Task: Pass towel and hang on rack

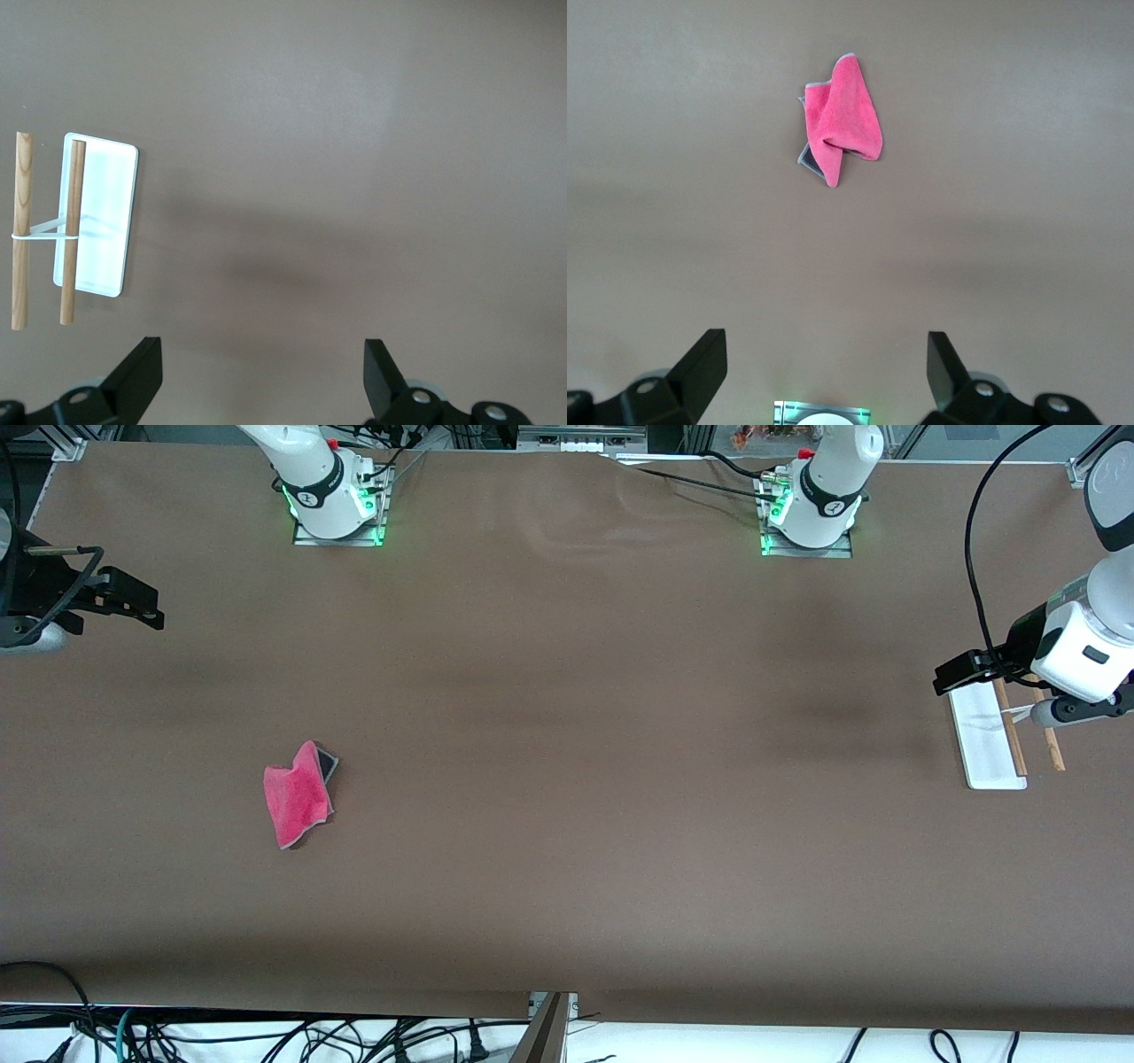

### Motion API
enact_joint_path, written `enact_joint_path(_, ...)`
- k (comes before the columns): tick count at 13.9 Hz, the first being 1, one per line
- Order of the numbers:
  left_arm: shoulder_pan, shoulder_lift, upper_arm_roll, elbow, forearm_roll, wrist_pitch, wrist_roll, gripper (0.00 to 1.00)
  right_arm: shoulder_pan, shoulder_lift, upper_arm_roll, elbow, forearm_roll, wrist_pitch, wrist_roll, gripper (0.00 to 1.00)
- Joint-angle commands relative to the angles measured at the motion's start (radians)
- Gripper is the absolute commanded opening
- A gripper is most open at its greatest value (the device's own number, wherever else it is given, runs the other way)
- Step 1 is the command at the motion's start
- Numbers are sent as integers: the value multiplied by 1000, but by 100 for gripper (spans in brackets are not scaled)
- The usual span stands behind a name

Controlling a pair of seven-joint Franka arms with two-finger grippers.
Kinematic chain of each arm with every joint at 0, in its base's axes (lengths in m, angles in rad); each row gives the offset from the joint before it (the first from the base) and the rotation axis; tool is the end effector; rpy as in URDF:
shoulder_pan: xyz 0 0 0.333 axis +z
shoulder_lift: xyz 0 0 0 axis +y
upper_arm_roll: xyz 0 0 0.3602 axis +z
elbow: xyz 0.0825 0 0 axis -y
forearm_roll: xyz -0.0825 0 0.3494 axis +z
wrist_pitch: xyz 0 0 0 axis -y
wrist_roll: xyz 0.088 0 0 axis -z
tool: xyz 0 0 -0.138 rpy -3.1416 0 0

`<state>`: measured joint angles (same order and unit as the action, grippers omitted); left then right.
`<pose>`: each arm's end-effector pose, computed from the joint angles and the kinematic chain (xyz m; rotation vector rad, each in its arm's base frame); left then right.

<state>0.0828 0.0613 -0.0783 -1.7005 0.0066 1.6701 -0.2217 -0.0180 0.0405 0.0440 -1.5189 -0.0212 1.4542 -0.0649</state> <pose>0.5381 0.0044 0.5568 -3.1069 -0.3513 0.1420 0.5184 0.0098 0.6296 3.1168 0.1397 -0.1648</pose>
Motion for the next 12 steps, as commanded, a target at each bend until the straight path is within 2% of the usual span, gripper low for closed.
enact_joint_path(1,5,2,-3,25,1,-10,-2,100,-7,1,8,10,7,-2,4,100)
enact_joint_path(12,5,3,-8,59,1,7,-5,100,-8,1,8,10,7,0,4,100)
